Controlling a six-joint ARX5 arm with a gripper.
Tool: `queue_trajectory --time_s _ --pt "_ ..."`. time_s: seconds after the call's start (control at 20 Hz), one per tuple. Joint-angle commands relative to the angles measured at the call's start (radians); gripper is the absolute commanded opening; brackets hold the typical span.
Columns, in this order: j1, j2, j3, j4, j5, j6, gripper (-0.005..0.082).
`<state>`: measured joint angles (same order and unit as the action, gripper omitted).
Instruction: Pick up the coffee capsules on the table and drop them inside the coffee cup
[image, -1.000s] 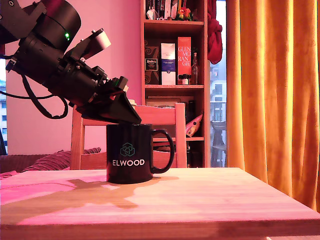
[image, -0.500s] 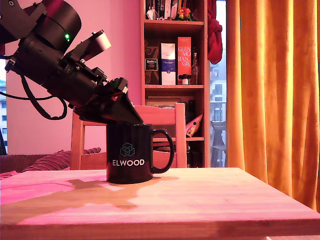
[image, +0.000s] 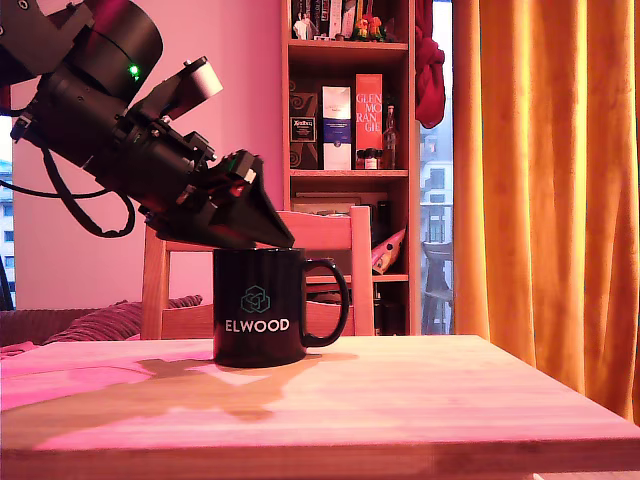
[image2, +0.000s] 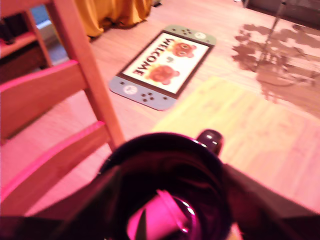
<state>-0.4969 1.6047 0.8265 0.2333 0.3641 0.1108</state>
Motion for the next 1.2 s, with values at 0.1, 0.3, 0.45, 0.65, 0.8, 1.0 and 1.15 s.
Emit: queue_trajectory --time_s 0.1,0.3,0.45,0.65,0.8,1.0,1.15 --pt "-0.003 -0.066 -0.003 -0.009 0.022 -0.016 0.0004" --pt "-0.003 -0.114 -0.003 -0.016 0.024 -0.035 -0.0024" --pt "-0.003 -0.135 -0.003 -0.058 0.024 -0.034 -0.0024" --pt "-0.003 -0.154 -0.003 -0.079 0.021 -0.034 -0.0024" --pt "0.014 -0.166 -0.005 -0.148 0.021 -0.033 -0.0024" --pt "0.034 -0.223 -0.047 -0.171 0.021 -0.036 -0.0024" --pt "0.054 -0.278 -0.087 -0.221 0.020 -0.060 -0.0024"
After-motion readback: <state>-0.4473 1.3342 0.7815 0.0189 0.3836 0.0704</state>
